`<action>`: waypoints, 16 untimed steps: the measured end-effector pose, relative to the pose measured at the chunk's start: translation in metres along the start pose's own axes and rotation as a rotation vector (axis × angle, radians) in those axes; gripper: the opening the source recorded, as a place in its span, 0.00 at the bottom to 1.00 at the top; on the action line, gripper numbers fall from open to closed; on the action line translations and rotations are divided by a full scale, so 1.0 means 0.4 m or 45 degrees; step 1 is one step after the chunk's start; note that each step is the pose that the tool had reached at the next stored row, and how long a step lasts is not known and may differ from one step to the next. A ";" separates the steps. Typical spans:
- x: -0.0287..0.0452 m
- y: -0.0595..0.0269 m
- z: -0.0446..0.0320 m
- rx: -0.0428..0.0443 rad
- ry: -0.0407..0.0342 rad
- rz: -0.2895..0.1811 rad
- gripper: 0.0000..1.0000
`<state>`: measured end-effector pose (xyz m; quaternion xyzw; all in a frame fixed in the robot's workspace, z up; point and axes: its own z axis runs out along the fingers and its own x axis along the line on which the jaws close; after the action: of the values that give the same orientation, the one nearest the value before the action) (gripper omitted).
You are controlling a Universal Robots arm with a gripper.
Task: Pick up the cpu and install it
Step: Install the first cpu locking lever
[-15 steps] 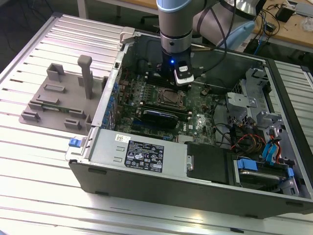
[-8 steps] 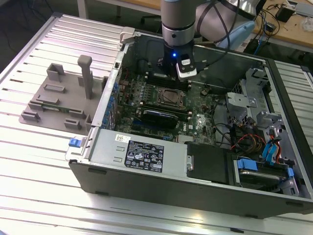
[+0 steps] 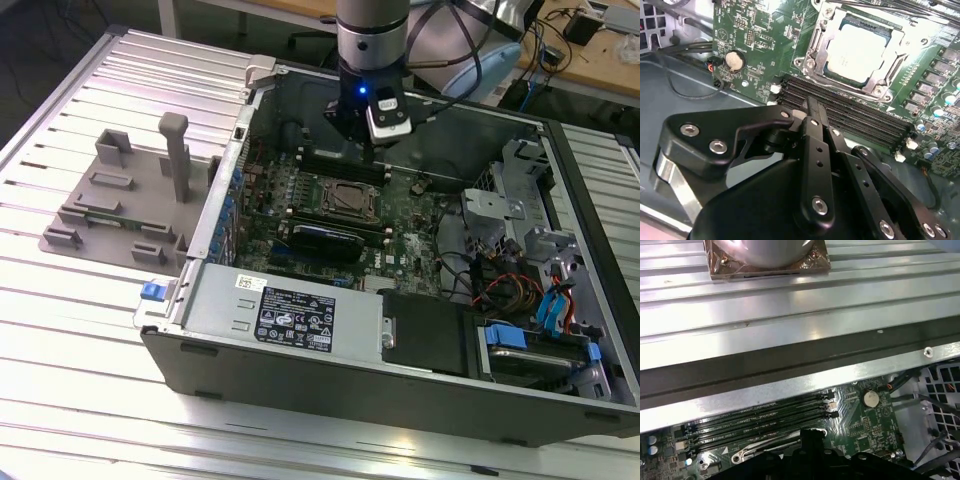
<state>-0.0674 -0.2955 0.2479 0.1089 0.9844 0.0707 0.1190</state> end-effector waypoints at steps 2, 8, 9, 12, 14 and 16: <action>0.000 0.000 0.000 0.003 0.0101 0.002 0.11; -0.010 0.002 0.006 0.057 0.2385 0.028 0.11; -0.011 0.002 0.006 0.063 0.2635 0.031 0.11; -0.011 0.002 0.007 0.069 0.2664 0.031 0.11; -0.011 0.002 0.006 0.135 0.2627 0.019 0.11; -0.011 0.002 0.006 0.177 0.2614 -0.047 0.11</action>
<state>-0.0623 -0.2956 0.2465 0.0911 0.9957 0.0107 0.0110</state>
